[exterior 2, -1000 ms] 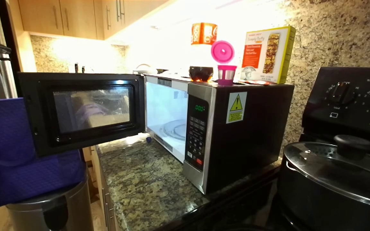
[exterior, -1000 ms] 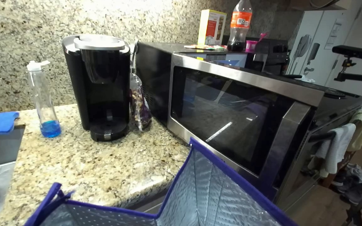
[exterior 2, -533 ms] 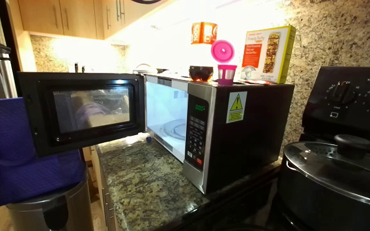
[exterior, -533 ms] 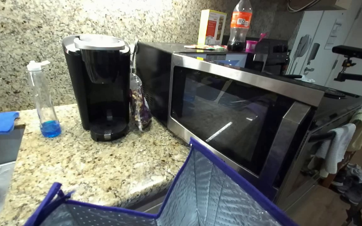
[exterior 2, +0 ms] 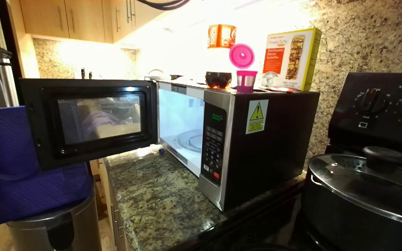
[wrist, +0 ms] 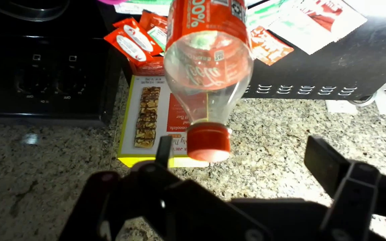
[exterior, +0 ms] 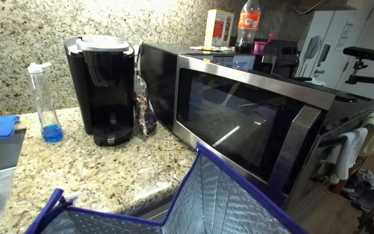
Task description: Remove the bottle of coca-cola from the microwave and put it on the shelf
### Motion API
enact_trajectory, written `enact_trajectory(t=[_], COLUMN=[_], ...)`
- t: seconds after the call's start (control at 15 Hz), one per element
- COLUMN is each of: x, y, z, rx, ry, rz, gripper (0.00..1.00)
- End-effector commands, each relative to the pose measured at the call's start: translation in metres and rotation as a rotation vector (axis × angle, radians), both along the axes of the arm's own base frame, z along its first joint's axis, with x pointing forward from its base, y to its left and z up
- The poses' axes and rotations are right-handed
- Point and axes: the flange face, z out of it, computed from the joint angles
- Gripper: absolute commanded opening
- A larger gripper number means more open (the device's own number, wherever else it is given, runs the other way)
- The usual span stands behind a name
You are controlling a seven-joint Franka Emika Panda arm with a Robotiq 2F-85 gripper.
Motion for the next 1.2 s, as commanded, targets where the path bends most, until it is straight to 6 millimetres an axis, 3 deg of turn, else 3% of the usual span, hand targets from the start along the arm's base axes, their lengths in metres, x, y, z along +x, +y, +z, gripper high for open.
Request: enact_trajectory(t=[0.0,0.27,0.33,0.4,0.73,1.0,1.07,1.13], x=[0.005,0.009,0.010,0.013,0.022,0.025,0.025,0.025], y=[-0.005,-0.012,-0.014,-0.017,-0.021,-0.021,-0.022,-0.022], z=[0.004,-0.006,-0.008,-0.009,-0.010,-0.009,-0.009,-0.010], rx=[0.019,0.037,0.039,0.029,0.022,0.013,0.015,0.017], ry=[0.019,0.098,0.114,0.128,0.147,0.153,0.150,0.149], rz=[-0.019,-0.044,-0.058,-0.080,-0.082,-0.079,-0.079,-0.075], gripper=[1.00,0.64,0.62,0.47,0.15,0.05,0.31,0.30])
